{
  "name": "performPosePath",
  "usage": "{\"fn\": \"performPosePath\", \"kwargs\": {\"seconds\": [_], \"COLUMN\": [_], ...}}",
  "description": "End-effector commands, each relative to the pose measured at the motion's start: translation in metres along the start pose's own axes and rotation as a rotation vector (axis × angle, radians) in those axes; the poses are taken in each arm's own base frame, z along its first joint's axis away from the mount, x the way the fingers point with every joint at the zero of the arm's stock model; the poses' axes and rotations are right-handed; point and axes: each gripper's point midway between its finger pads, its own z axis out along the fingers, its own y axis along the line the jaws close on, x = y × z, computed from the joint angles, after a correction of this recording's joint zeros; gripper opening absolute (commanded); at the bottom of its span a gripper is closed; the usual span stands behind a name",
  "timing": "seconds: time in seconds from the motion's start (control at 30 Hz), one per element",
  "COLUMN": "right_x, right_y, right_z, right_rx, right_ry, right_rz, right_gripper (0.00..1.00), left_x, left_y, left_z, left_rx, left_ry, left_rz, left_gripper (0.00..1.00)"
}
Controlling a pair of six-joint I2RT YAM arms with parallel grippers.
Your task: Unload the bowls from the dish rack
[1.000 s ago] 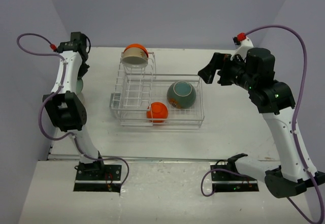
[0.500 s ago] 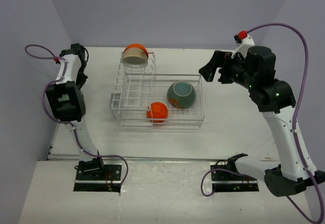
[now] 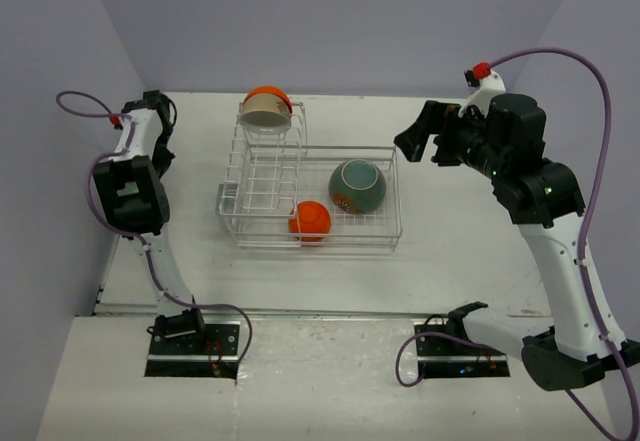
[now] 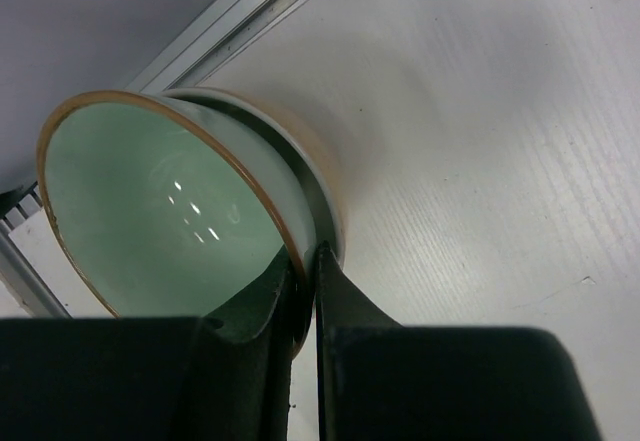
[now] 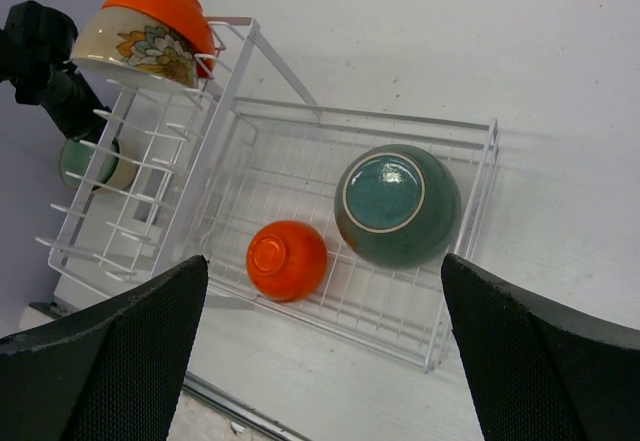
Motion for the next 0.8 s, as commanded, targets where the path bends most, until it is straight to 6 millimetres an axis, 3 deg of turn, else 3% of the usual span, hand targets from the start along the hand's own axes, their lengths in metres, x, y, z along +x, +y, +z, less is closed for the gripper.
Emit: {"fn": "performPosePath", "kwargs": {"seconds": [0.0,0.03,0.17,0.33,0.47,0.53,0.63,0.67,0.73,0.77], "right_x": [-0.01,-0.011,-0.011,-0.011,-0.01,-0.01,-0.012,-0.012,-0.012,-0.012], "right_y": [0.003,0.004,0.005,0.007,0.007,0.009,0.013,0.013,0.014,0.013], "right_z": [-0.004,-0.005,-0.006,-0.01,-0.012,-0.014,-0.016,-0.016,-0.017,-0.017], "right_rx": [-0.01,-0.012,-0.018,-0.023,-0.024,-0.037,-0.053,-0.055,-0.056,-0.05], "right_ry": [-0.051,-0.053,-0.055,-0.057,-0.055,-0.053,-0.06,-0.058,-0.057,-0.054], "right_rz": [-0.007,-0.006,-0.003,-0.006,-0.007,-0.009,-0.008,-0.008,-0.01,-0.009], "right_gripper": [0.99,0.99,0.99,0.99,0.99,0.99,0.99,0.99,0.99,0.99], "left_x": [-0.021,-0.021,-0.022,-0.024,-0.032,-0.047,-0.076,-0.083,-0.089,-0.09], "left_y": [0.01,0.011,0.01,0.012,0.012,0.012,0.016,0.019,0.008,0.013], "left_z": [-0.005,-0.005,-0.007,-0.011,-0.026,-0.05,-0.101,-0.121,-0.17,-0.203], "left_rx": [-0.015,-0.018,-0.004,0.007,0.041,0.106,0.218,0.262,0.43,0.525], "left_ry": [-0.059,-0.056,-0.052,-0.05,-0.057,-0.095,-0.167,-0.192,-0.216,-0.245], "left_rz": [-0.005,-0.011,-0.018,-0.032,-0.06,-0.101,-0.167,-0.189,-0.213,-0.242], "left_gripper": [0.0,0.0,0.21,0.41,0.43,0.48,0.53,0.54,0.55,0.55]}}
